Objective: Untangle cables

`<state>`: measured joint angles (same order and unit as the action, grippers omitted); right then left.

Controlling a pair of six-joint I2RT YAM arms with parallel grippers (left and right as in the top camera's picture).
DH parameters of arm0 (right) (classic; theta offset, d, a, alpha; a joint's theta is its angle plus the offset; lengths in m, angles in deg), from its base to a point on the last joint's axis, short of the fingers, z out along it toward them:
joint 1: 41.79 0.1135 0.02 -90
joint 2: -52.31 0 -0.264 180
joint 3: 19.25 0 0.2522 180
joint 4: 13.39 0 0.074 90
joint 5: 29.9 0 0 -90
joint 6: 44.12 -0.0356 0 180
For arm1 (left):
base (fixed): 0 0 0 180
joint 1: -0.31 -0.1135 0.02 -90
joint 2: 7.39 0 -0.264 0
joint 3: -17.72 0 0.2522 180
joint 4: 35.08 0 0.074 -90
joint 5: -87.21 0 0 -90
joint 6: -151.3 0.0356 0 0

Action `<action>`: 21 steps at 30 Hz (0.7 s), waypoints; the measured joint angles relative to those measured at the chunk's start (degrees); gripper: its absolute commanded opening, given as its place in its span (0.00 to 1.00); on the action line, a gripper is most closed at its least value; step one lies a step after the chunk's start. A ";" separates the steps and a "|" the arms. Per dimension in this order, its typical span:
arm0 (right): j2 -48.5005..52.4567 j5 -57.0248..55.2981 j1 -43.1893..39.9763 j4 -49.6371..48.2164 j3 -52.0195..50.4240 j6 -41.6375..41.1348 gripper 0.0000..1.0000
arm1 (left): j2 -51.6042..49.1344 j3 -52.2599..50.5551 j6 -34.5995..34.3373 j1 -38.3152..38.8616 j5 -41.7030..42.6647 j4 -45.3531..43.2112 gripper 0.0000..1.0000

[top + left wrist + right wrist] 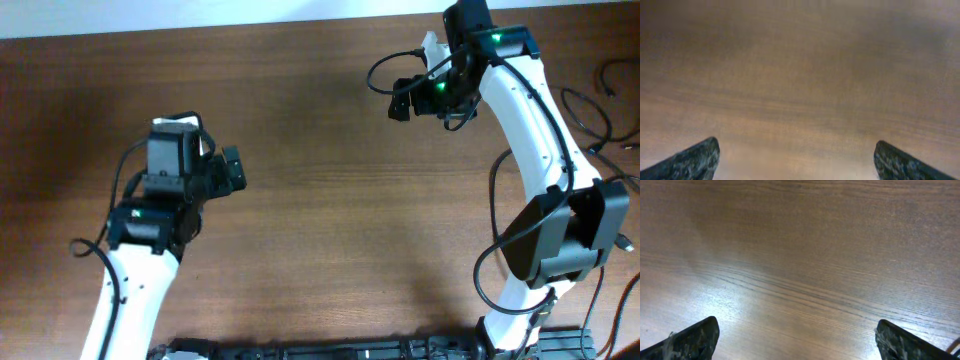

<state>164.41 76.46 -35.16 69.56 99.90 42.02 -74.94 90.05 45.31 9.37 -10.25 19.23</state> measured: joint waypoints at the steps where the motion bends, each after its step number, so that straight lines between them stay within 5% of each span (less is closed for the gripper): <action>1: 0.00 -0.02 0.00 0.00 0.00 0.00 0.99 | 0.79 -1.86 -0.02 0.00 0.00 -2.58 0.99; 21: 0.00 -0.04 0.00 -0.02 0.00 0.00 0.99 | 36.00 -55.91 -0.02 0.00 -3.08 -69.07 0.99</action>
<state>164.41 76.42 -35.16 69.53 99.90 42.02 -38.94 34.14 45.29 9.37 -13.33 -49.83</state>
